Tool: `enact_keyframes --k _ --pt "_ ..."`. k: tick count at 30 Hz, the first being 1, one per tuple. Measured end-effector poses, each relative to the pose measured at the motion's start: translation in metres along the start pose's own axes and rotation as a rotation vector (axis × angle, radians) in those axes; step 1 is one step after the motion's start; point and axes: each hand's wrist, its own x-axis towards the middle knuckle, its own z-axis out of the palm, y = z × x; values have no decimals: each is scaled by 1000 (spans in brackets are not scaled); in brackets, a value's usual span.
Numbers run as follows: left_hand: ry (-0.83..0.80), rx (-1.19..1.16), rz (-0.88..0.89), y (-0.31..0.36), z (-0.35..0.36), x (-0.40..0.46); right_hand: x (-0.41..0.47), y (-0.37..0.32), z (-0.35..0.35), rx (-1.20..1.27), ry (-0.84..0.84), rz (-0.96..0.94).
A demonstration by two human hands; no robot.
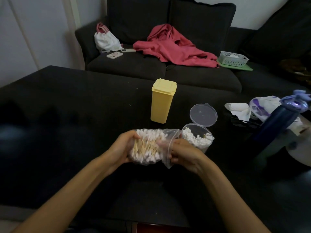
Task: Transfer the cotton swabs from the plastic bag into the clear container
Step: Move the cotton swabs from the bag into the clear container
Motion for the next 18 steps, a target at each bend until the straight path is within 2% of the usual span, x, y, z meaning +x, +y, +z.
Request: enact_keyframes --k 2,5,8,12,18 --pt "40 38 -38 0 -1 2 0 1 0 -68 26 -9" --pt "17 157 -107 1 2 0 3 3 3 -250 68 -28" --pt "15 195 -93 2 2 -3 4 3 1 -341 76 -34" --pt "121 161 -52 1 -3 -4 0 3 -3 -385 149 -22" --pt "103 195 -111 4 -4 -4 -4 1 -1 -403 23 -29"
